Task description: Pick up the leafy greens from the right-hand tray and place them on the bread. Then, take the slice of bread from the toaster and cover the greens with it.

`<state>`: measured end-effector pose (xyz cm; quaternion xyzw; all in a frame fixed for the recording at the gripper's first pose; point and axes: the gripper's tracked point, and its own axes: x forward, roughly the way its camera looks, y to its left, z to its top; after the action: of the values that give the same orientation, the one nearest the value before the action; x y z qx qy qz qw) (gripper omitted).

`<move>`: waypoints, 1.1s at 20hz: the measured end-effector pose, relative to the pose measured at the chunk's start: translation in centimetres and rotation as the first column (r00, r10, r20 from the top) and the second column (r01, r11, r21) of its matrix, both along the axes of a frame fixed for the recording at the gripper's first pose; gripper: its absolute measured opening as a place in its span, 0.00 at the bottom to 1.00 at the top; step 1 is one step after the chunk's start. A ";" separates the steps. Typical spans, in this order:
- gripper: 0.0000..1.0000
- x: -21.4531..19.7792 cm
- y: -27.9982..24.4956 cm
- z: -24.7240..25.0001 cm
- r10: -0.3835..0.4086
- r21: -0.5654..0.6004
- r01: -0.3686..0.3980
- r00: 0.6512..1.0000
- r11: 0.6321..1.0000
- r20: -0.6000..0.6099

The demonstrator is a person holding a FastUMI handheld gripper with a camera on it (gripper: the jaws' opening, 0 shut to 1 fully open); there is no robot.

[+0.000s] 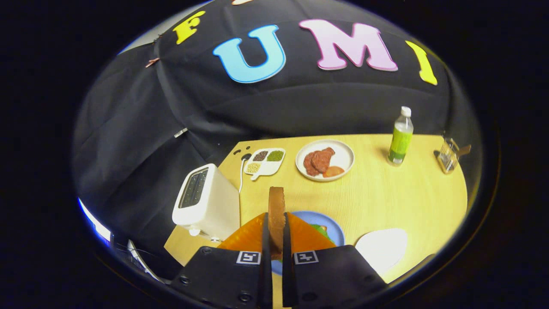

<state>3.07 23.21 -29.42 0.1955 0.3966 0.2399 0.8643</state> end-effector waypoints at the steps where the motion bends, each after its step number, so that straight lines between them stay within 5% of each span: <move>1: 0.13 -0.3 0.3 -0.9 -0.018 0.019 0.019 1.000 1.000 -0.023; 8: 0.13 -0.8 1.5 -6.4 -0.127 0.133 0.154 0.973 0.979 -0.195; 17: 0.16 -1.5 -1.2 -12.5 -0.188 0.030 0.203 0.945 0.979 -0.267; 22: 0.56 -2.3 -2.5 -13.8 -0.188 -0.061 0.178 0.944 0.982 -0.271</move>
<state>0.78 20.66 -43.22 0.2476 0.4973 0.1219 0.8225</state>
